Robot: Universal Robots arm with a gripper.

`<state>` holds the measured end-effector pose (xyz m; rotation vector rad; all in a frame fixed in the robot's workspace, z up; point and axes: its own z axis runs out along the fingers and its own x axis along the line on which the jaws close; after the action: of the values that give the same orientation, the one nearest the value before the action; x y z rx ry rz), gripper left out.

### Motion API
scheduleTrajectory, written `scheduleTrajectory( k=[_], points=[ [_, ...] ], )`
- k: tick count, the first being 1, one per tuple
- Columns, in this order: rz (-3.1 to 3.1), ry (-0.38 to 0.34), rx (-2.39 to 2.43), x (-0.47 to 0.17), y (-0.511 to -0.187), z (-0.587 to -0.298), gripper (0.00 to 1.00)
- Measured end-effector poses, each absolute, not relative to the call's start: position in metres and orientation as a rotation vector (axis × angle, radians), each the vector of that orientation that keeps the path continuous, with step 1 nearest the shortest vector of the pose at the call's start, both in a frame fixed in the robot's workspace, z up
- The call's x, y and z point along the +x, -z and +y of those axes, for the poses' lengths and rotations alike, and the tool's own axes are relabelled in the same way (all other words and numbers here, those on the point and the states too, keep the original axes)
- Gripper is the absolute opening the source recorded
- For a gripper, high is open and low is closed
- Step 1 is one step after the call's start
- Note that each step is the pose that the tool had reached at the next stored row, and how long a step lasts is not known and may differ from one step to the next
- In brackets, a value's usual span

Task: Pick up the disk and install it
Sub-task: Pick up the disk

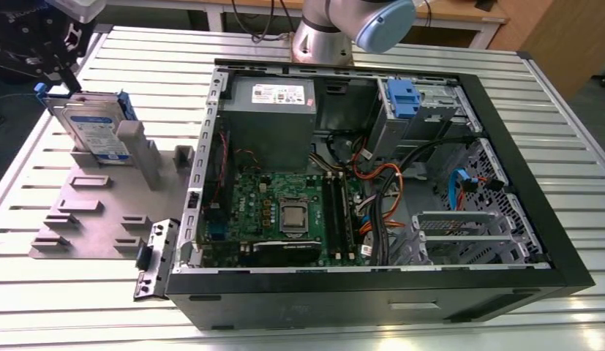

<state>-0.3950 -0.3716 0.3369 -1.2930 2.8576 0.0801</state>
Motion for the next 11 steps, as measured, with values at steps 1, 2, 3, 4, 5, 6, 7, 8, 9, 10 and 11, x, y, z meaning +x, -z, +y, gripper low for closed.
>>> scheduleTrajectory(
  k=[1, 2, 3, 4, 5, 6, 7, 8, 9, 10, 11],
  points=[
    [2.848, -0.080, -1.316, -0.3950, -0.3369, -0.3716, 0.11],
    [2.838, -0.080, -1.338, -0.3950, -0.3368, -0.3716, 0.11],
    [2.827, -0.080, -1.362, -0.3950, -0.3367, -0.3716, 0.11],
    [2.817, -0.080, -1.383, -0.3950, -0.3367, -0.3716, 0.11],
    [2.807, -0.080, -1.405, -0.3950, -0.3367, -0.3716, 0.11],
    [2.796, -0.080, -1.427, -0.3950, -0.3366, -0.3716, 0.11],
    [2.786, -0.080, -1.448, -0.3950, -0.3366, -0.3716, 0.11],
    [2.775, -0.079, -1.469, -0.3949, -0.3365, -0.3716, 0.11],
    [2.764, -0.079, -1.491, -0.3949, -0.3365, -0.3716, 0.11],
    [2.752, -0.078, -1.514, -0.3949, -0.3365, -0.3716, 0.11],
    [2.740, -0.078, -1.537, -0.3949, -0.3364, -0.3716, 0.11]
  ],
)
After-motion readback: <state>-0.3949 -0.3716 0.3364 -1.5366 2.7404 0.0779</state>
